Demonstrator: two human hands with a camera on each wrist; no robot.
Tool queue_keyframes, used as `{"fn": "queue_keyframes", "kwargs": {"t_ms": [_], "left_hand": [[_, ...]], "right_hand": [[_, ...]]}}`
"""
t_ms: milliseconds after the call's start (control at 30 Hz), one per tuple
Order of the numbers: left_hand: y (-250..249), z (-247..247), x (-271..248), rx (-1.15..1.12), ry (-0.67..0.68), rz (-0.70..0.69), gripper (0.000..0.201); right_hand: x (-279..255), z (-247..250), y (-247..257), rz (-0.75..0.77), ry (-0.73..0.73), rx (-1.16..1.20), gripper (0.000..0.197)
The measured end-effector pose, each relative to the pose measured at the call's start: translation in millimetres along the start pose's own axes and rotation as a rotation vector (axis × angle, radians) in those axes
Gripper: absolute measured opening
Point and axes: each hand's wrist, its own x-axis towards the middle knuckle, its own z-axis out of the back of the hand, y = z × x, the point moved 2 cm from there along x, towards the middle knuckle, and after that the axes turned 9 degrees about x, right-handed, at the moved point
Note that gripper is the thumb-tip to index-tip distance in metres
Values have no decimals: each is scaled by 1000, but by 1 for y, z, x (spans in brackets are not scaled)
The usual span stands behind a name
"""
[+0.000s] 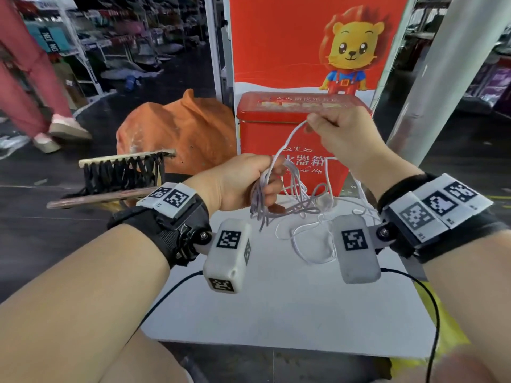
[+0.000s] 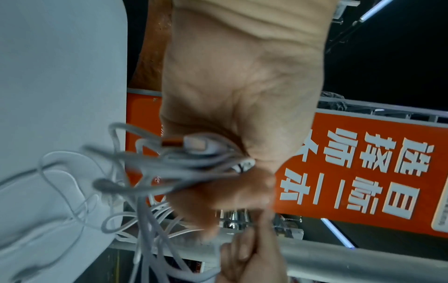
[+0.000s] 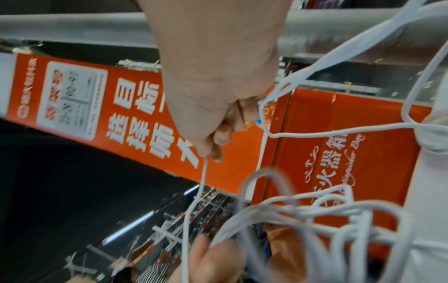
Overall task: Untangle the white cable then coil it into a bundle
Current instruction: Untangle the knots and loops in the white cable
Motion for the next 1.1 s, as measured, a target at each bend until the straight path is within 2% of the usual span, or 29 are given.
{"fn": "queue_keyframes", "kwargs": {"t_ms": [100, 167, 233, 267, 300, 367, 400, 433, 533, 567, 633, 700, 733, 800, 900, 1000, 1100], "left_hand": [[-5, 2, -1, -62, 65, 16, 33], [-9, 6, -1, -125, 93, 2, 34], [-10, 11, 0, -109, 89, -14, 35], [-10, 12, 0, -83, 84, -15, 35], [-9, 12, 1, -56, 82, -9, 36], [-7, 8, 1, 4, 93, 12, 36], [-6, 4, 2, 34, 113, 20, 36], [-5, 1, 2, 55, 142, 24, 36], [-7, 2, 1, 12, 189, 15, 36], [-8, 6, 0, -22, 170, 0, 35], [-9, 18, -1, -104, 120, -33, 33], [-8, 25, 0, -178, 90, -44, 31], [-6, 28, 0, -192, 75, -45, 32], [-2, 35, 3, -186, 38, -45, 32], [2, 42, 7, -173, -7, -51, 33], [9, 40, 10, -206, -49, -60, 34], [12, 41, 11, -212, -80, -46, 34]], "right_hand": [[2, 13, -16, -52, -73, -5, 27], [0, 15, -31, -116, -50, -95, 30], [-6, 14, -43, -203, 103, -181, 29], [-11, 11, -44, -230, 229, -172, 32], [-17, 7, -40, -240, 375, -104, 43], [-24, -4, -27, -202, 610, 5, 66], [-25, -11, -20, -165, 687, -3, 68], [-25, -18, -15, -140, 715, -16, 62], [-20, -28, -14, -160, 624, -7, 12], [-19, -26, -19, -203, 575, 35, 5], [-19, -18, -25, -334, 494, 242, 13], [-19, -12, -32, -423, 435, 405, 34], [-21, -11, -32, -437, 419, 444, 33], [-22, -14, -31, -452, 363, 488, 14], [-22, -20, -25, -421, 311, 638, 16], [-24, -24, -14, -383, 329, 911, 19], [-26, -30, -13, -399, 352, 887, 27]]}}
